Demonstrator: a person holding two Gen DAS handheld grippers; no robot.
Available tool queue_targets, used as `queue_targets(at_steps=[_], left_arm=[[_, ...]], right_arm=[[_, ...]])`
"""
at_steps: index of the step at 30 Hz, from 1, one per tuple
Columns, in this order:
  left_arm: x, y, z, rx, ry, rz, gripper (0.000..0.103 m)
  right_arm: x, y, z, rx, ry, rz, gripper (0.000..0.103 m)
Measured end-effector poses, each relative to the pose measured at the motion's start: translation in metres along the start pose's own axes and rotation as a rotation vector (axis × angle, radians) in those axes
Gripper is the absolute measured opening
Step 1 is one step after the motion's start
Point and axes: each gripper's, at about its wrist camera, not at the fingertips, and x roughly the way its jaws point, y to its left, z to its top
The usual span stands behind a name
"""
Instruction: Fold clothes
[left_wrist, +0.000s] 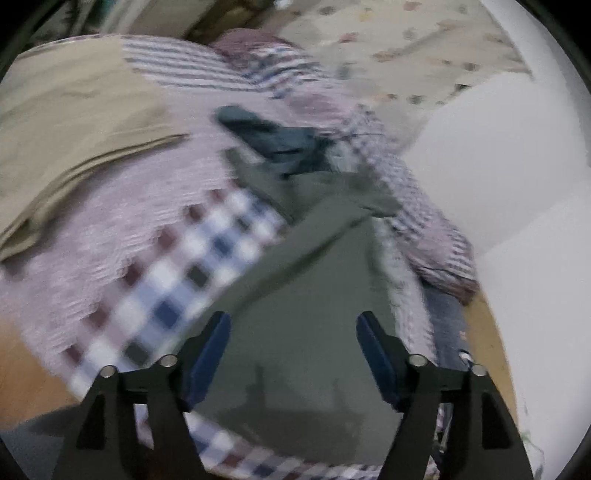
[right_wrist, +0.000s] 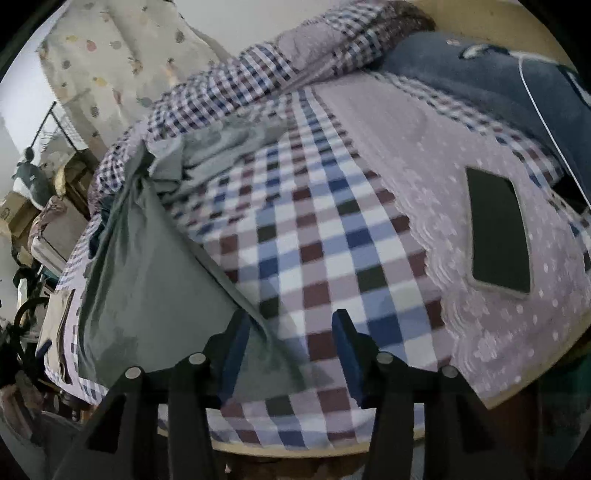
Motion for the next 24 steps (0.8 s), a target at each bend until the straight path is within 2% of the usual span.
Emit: queue_targets(at_steps=[3, 7, 10, 12, 17, 20, 22, 24], left_arm=[[0.022, -0.027, 0.007, 0.088, -0.004, -0.048, 0.085], [0.052, -0.062, 0.017, 0.206, -0.010, -0.113, 0.087], [0.074, -0.088, 0.024, 0.291, -0.013, -0.159, 0.087], [0.090, -0.096, 0.034, 0.302, -0.006, -0.168, 0.087], [0.122, -0.096, 0.069, 0.227, 0.007, -0.206, 0.087], [0.127, -0.081, 0.092, 0.113, -0.006, -0.245, 0.087], [0.129, -0.068, 0.107, 0.014, -0.009, -0.317, 0.087], [0.137, -0.055, 0.122, -0.067, -0.019, -0.345, 0.087]], right_arm=[[0.002, 0.012, 0.003, -0.039, -0.040, 0.008, 0.058], [0.011, 0.038, 0.009, -0.101, -0.050, 0.001, 0.064], [0.018, 0.060, 0.019, -0.145, -0.054, -0.002, 0.064], [0.023, 0.075, 0.025, -0.174, -0.056, -0.005, 0.064], [0.034, 0.118, 0.048, -0.259, -0.070, 0.003, 0.065], [0.036, 0.165, 0.082, -0.363, -0.107, 0.054, 0.065], [0.037, 0.200, 0.104, -0.451, -0.161, 0.073, 0.065], [0.043, 0.236, 0.123, -0.537, -0.210, 0.098, 0.066]])
